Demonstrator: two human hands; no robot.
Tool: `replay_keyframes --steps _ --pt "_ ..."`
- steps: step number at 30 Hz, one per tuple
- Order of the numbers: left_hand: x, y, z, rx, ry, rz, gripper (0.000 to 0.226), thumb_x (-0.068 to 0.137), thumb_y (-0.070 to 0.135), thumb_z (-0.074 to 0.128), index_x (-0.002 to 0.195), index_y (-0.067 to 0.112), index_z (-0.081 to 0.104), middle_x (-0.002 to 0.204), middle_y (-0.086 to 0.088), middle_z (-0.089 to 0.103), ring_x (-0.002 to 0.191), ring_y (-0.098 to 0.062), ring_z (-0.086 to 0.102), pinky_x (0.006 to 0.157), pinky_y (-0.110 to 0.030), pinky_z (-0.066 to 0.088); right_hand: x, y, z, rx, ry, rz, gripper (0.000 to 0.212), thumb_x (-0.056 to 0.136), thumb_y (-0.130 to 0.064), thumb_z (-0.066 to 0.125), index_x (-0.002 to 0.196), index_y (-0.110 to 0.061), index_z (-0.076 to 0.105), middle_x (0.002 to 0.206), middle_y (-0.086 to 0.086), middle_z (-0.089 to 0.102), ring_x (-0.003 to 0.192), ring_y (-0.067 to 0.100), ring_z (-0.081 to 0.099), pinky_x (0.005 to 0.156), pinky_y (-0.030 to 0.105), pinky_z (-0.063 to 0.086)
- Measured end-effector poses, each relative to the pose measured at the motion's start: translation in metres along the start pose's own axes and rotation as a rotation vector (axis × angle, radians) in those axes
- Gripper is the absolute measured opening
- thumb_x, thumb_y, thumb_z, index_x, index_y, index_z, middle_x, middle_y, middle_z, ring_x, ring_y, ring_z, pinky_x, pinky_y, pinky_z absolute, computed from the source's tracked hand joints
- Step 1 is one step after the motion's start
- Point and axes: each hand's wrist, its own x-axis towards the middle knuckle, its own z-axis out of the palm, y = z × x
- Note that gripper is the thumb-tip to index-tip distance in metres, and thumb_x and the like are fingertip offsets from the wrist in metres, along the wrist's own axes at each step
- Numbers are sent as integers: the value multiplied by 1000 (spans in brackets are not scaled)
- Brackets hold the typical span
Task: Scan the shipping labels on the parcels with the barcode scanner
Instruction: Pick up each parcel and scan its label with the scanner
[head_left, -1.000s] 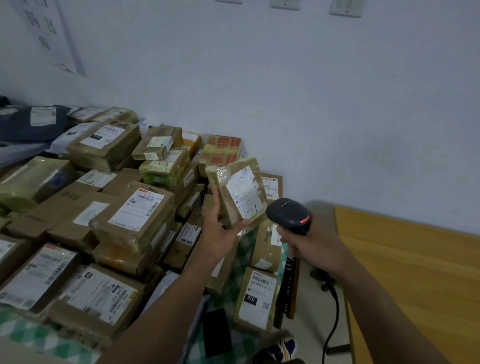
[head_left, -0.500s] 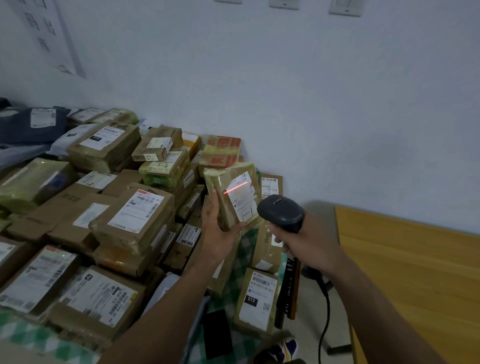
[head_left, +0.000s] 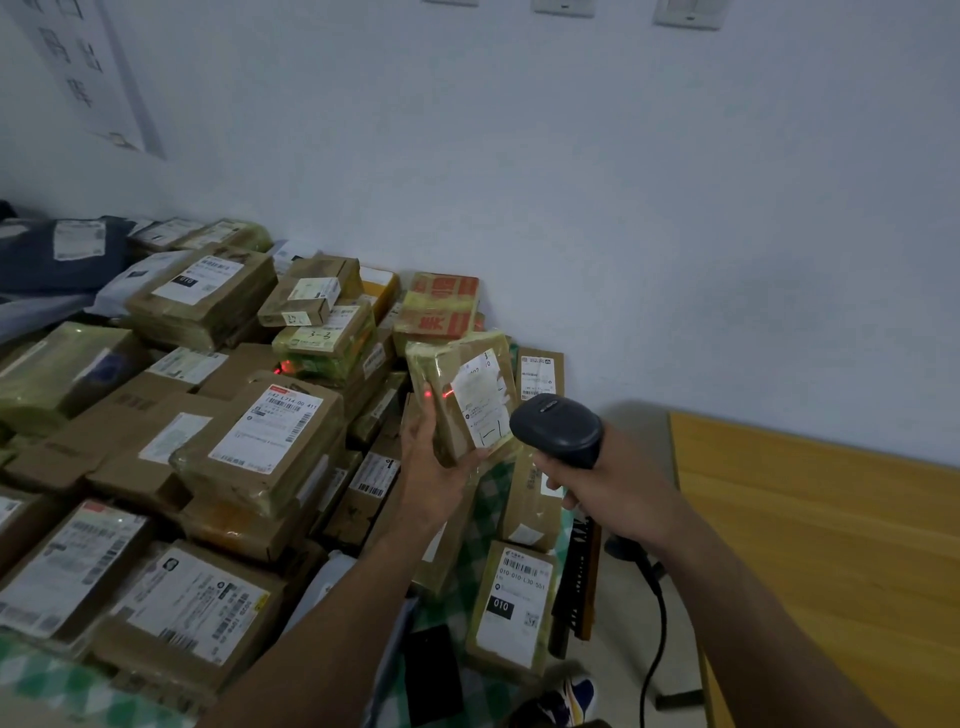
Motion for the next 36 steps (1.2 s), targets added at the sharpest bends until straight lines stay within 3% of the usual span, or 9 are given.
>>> replay_keyframes --steps 2,5,11,15,22,26,29,32,36 --pt "5 1 2 -28 -21 21 119 71 64 85 160 53 8 157 -1 38 149 -24 35 113 -58 43 6 5 -3 3 2 7 28 97 -29 73 111 -48 57 85 -7 76 66 12 74 60 17 55" --pt "18 12 10 -49 -56 12 113 81 33 89 164 41 13 146 9 48 137 -8 45 112 -46 48 19 17 -16 38 34 45 25 97 -29 73 115 -41 61 76 -17 72 65 12 74 68 28 59" --pt "79 48 48 -98 -172 -116 102 92 9 75 162 48 13 149 11 54 132 -8 48 115 -47 42 64 56 -46 43 163 144 31 96 -32 74 124 -34 64 92 -7 76 67 10 72 67 23 56" --pt "131 63 84 -82 -221 -186 88 94 8 72 160 42 24 148 6 58 137 -19 52 112 -45 45 95 78 -56 49 151 152 23 96 -25 73 118 -29 67 88 -4 75 64 4 68 60 15 51" --pt "202 45 128 -73 -236 -337 56 100 15 65 149 33 45 144 5 60 132 -22 56 109 -43 46 139 110 -65 30 123 210 8 97 -25 72 101 -27 64 81 7 70 72 15 68 65 26 53" --pt "223 25 145 -9 -310 -374 56 99 24 67 150 36 46 144 7 61 130 -21 57 112 -52 45 158 126 -66 46 104 254 8 97 -26 72 101 -23 66 84 13 70 76 29 70 68 35 55" --pt "226 19 154 10 -377 -373 56 102 18 62 154 29 44 146 2 59 132 -23 57 113 -48 46 166 136 -63 50 97 270 8 96 -26 73 99 -22 67 83 16 69 81 33 70 68 38 55" --pt "222 11 160 55 -416 -382 53 108 20 51 159 23 35 152 -1 52 138 -26 52 103 -33 42 171 141 -59 53 92 285 10 96 -26 73 102 -29 67 79 4 70 78 26 72 70 36 56" --pt "218 2 154 123 -421 -286 57 109 37 49 160 19 33 151 1 53 137 -21 52 98 -29 42 176 136 -55 69 69 293 17 97 -28 72 112 -28 65 82 -4 71 66 9 71 62 24 53"
